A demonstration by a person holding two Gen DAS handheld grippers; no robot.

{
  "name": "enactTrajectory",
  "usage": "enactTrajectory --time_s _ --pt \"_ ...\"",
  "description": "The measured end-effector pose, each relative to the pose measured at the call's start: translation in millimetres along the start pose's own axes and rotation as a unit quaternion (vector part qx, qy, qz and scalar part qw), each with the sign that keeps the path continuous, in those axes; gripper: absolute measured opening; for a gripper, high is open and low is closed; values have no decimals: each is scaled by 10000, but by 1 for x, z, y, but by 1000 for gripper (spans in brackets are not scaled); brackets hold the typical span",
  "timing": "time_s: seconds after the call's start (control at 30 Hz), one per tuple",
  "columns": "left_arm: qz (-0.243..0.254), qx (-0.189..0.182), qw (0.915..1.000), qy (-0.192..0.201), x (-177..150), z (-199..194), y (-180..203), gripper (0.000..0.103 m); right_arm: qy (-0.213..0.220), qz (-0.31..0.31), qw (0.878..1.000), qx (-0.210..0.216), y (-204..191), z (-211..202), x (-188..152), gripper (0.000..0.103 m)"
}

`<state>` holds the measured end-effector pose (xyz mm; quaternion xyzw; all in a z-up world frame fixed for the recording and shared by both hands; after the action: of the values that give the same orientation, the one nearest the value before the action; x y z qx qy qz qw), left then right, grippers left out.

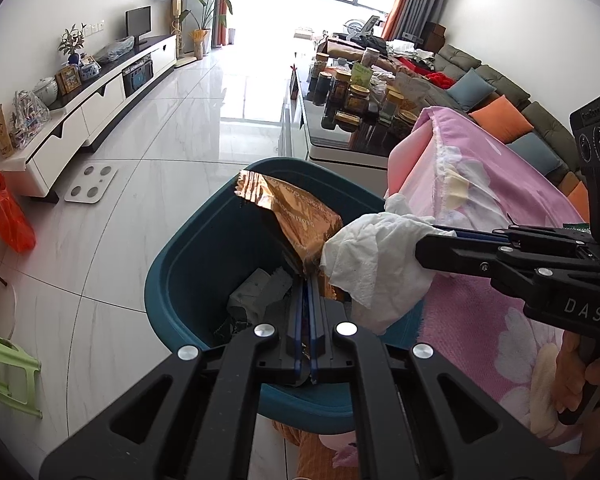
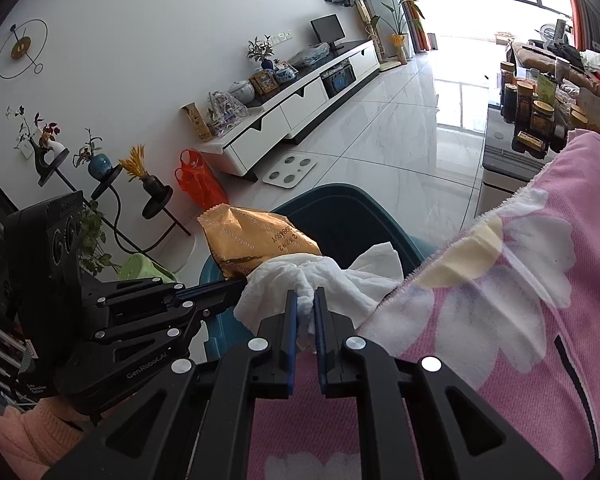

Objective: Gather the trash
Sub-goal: 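Open the left tool over the teal bin while the right tool opens too, then move both open tools back over the trash on the table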

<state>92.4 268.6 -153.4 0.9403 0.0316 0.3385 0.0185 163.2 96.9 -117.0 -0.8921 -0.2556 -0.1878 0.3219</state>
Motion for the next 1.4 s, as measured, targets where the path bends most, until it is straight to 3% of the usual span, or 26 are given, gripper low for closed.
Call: enactTrajectory --time_s 0.37,0.53,0.83,1.0,1.07,1.27,1.4 --pt "-83 -3 9998 -179 1 25 -4 5 -54 98 9999 -65 2 6 2 13" --pt "-86 -5 9999 -108 3 26 -3 12 5 189 9998 -17 7 0 1 17" --pt "128 -61 9988 471 11 -9 13 36 374 382 9985 99 23 -37 -7 30" --pt "493 -108 9948 888 14 -42 39 43 715 412 9966 86 32 -71 -13 36" --pt "622 -158 9925 1043 15 -54 51 53 889 404 9952 56 36 -86 -17 44" --pt "1080 -502 9820 1468 17 -81 102 76 1307 501 9902 -42 53 -130 -36 51" --pt "1361 -906 9751 1501 17 -85 142 78 1524 759 9850 -289 79 -156 -55 54"
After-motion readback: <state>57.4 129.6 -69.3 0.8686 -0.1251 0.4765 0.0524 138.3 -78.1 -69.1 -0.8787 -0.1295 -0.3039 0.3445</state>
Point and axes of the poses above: each gripper's, at about its wrist camera, not at the fingertips, and z roughly the way its jaws point, y to its right, x to its top, the point moved 6 cm from there along z, roughly the way its jaws point, and after that the axes turned 11 degrees about z, right-handed, at the moved point
